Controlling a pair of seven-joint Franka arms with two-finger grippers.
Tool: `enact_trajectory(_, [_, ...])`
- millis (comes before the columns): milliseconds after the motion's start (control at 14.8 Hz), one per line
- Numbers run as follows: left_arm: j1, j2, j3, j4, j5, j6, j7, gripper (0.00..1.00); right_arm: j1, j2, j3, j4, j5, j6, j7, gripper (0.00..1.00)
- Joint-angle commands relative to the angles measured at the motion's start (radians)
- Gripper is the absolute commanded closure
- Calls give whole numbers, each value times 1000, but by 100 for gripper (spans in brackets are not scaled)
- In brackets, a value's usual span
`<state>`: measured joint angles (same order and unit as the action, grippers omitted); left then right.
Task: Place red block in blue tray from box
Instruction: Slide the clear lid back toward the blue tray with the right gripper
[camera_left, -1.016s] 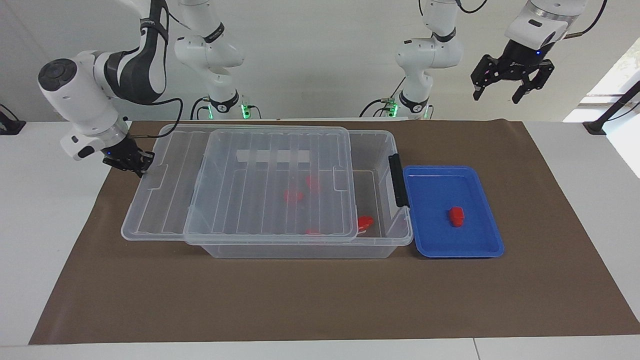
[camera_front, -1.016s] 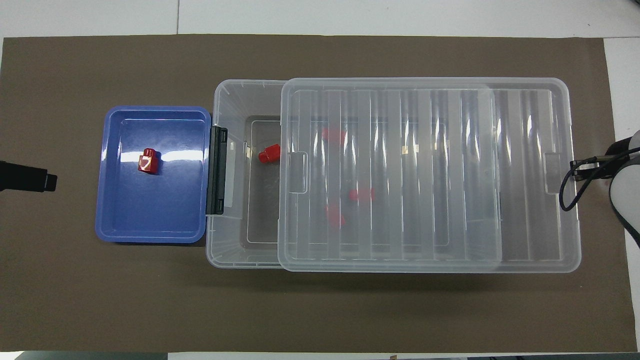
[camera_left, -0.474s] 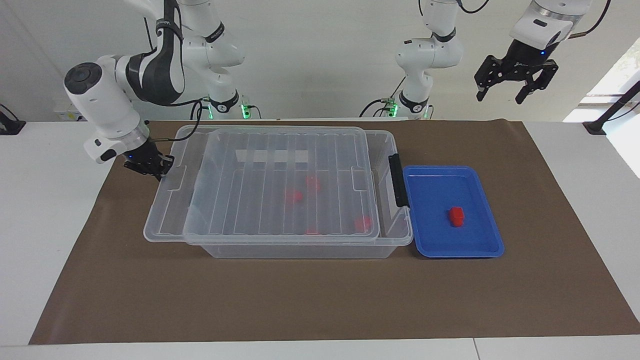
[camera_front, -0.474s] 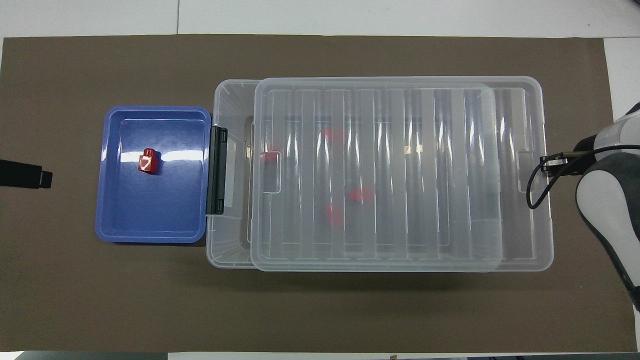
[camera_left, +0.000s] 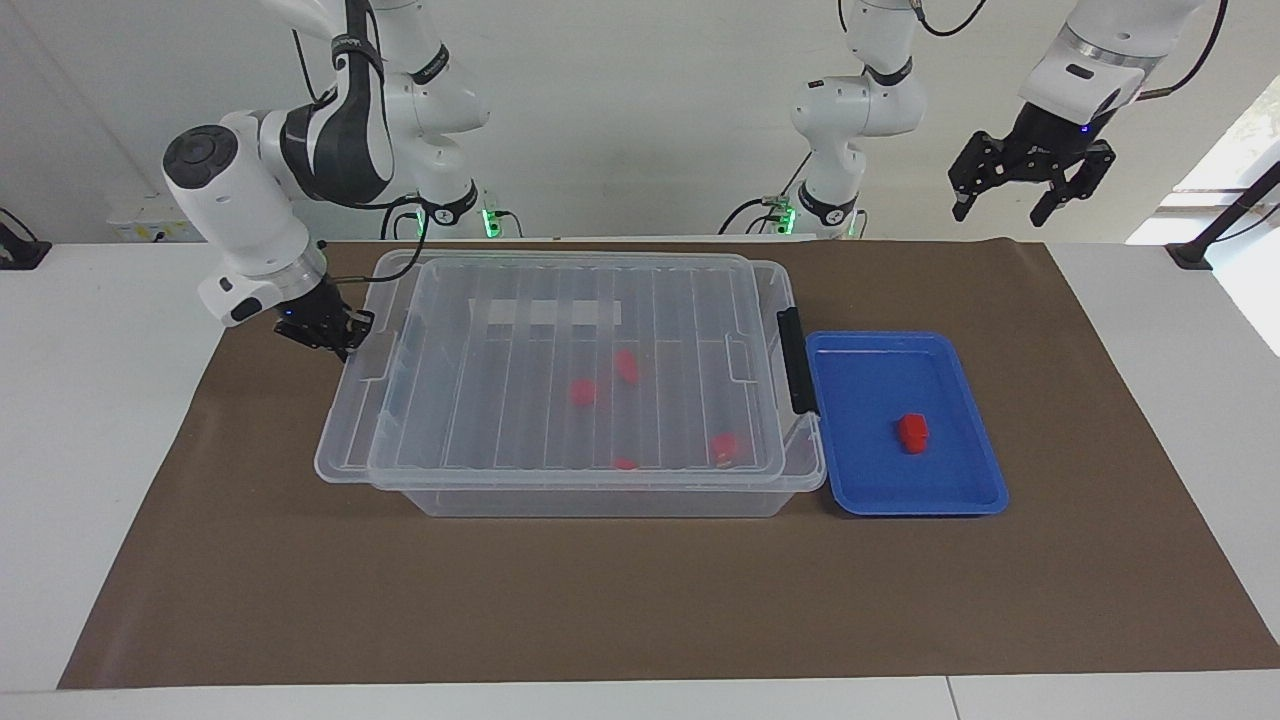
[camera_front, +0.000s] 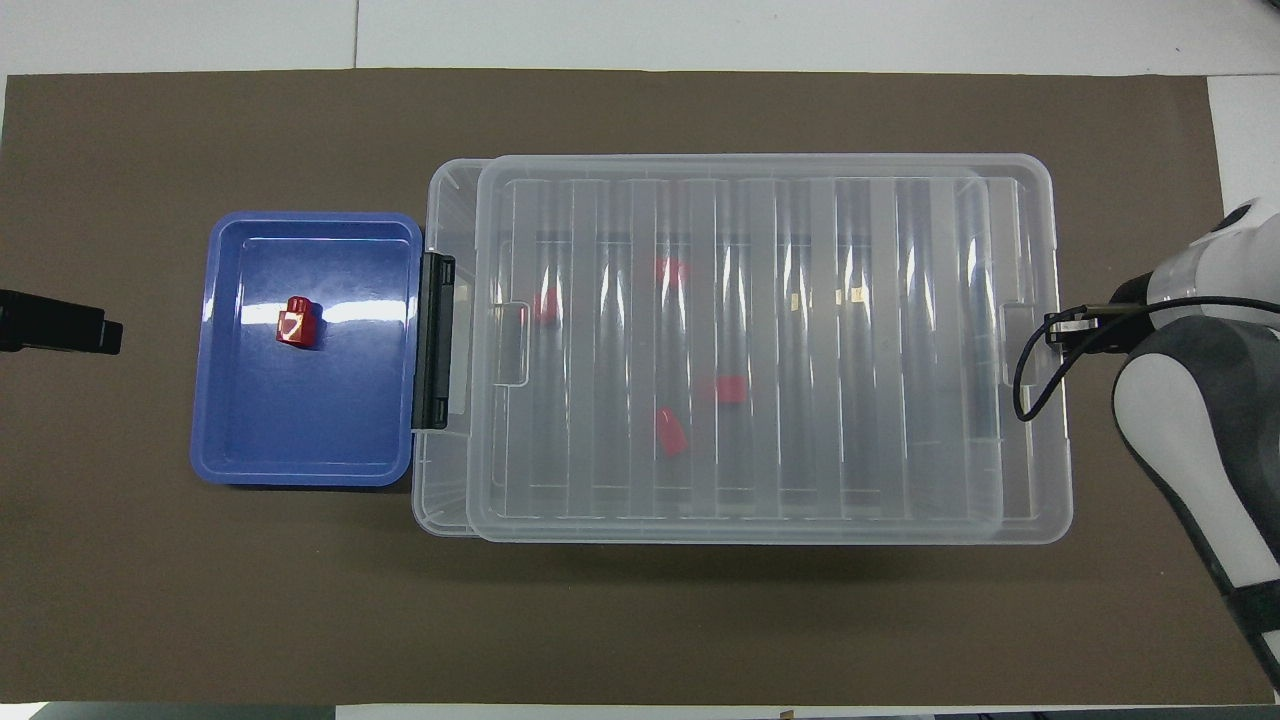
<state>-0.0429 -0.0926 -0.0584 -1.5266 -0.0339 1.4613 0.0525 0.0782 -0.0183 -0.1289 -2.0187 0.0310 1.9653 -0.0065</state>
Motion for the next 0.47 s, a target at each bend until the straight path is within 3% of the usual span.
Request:
enact_trajectory(0, [14, -6, -1, -14, -17, 24, 1, 0, 3, -20, 8, -37, 27, 35, 28, 100])
enact_trajectory(406, [51, -7, -1, -24, -14, 13, 6, 0, 3, -28, 29, -58, 29, 50, 54, 100])
